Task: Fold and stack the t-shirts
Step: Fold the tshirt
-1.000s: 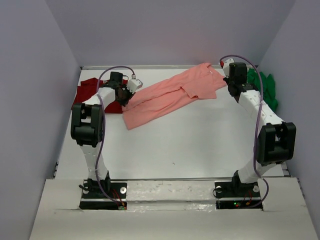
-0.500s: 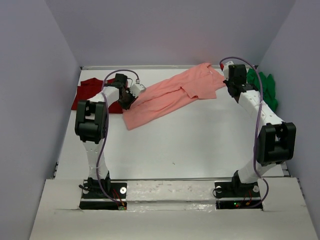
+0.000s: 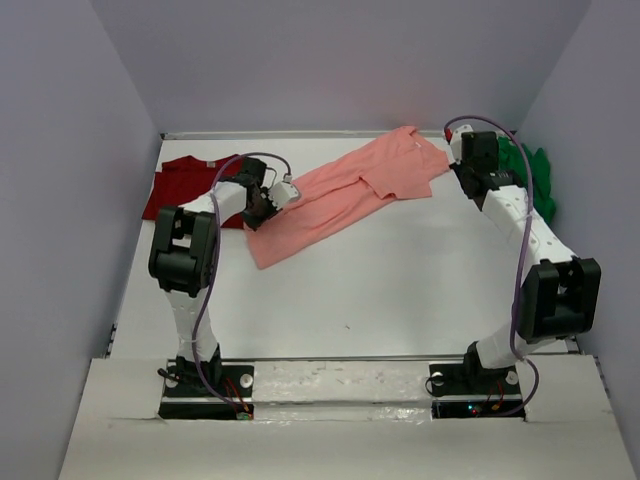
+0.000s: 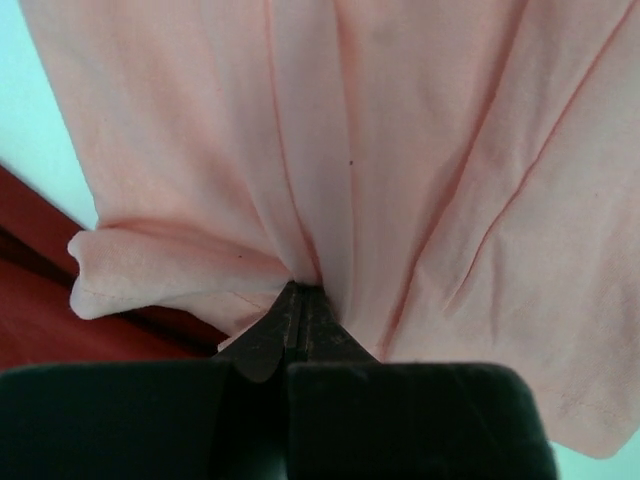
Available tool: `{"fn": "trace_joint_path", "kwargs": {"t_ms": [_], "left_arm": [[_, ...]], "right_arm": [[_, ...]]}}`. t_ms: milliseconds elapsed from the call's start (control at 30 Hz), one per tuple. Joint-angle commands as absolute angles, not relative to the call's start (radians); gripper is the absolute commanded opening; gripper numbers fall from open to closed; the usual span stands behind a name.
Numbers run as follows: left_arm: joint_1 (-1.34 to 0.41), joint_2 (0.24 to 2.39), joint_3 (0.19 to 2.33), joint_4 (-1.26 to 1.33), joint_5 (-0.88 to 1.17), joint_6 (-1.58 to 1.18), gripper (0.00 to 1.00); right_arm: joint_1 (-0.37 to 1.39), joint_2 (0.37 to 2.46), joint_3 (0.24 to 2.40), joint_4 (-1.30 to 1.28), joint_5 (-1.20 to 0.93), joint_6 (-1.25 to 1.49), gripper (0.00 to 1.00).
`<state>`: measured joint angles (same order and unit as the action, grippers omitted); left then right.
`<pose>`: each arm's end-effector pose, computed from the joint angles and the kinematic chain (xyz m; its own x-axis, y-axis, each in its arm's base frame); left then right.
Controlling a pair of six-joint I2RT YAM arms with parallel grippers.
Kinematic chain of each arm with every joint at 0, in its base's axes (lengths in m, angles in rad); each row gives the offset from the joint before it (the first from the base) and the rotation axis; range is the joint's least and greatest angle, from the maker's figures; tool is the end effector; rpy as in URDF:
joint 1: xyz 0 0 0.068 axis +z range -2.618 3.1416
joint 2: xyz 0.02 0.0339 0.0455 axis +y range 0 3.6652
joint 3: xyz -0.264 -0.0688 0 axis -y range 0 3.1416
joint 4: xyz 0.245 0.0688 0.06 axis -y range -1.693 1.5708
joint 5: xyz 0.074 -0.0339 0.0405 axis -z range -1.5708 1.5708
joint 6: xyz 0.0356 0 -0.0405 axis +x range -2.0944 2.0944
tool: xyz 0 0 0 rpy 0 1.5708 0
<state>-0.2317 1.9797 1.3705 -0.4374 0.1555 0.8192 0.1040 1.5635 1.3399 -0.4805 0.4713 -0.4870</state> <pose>0.4025 -0.1006 0.1702 -0.3545 0.8252 -0.4397 0.8220 0.4991 0.2741 0.3506 0.0203 0.3132 -0.6868 -0.4909 -0.5360 -0.0789 0.7834 -0.6164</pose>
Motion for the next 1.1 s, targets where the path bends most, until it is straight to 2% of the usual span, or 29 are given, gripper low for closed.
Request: {"fn": "trace_joint_path", "kwargs": {"t_ms": [0, 433, 767, 1067], "left_arm": [[-0.287, 1.964, 1.252, -0.646, 0.117, 0.842, 0.00], [-0.619, 1.881, 1.135, -0.747, 0.182, 0.813, 0.00], [-0.926, 1.945, 1.273, -0.830, 0.376, 0.764, 0.00], [-1.061, 2.057, 1.503, -0.861, 0.577, 0.715, 0.00]], "right_arm": [[0.097, 1.496, 1.315, -0.499, 0.451, -0.462, 0.00], [0.097, 1.471, 1.295, -0.538, 0.420, -0.439, 0.00], [0.097, 1.480, 1.284, -0.564, 0.410, -0.426, 0.00], [0.097, 1.491, 1.275, -0.575, 0.397, -0.420, 0.00]]}}
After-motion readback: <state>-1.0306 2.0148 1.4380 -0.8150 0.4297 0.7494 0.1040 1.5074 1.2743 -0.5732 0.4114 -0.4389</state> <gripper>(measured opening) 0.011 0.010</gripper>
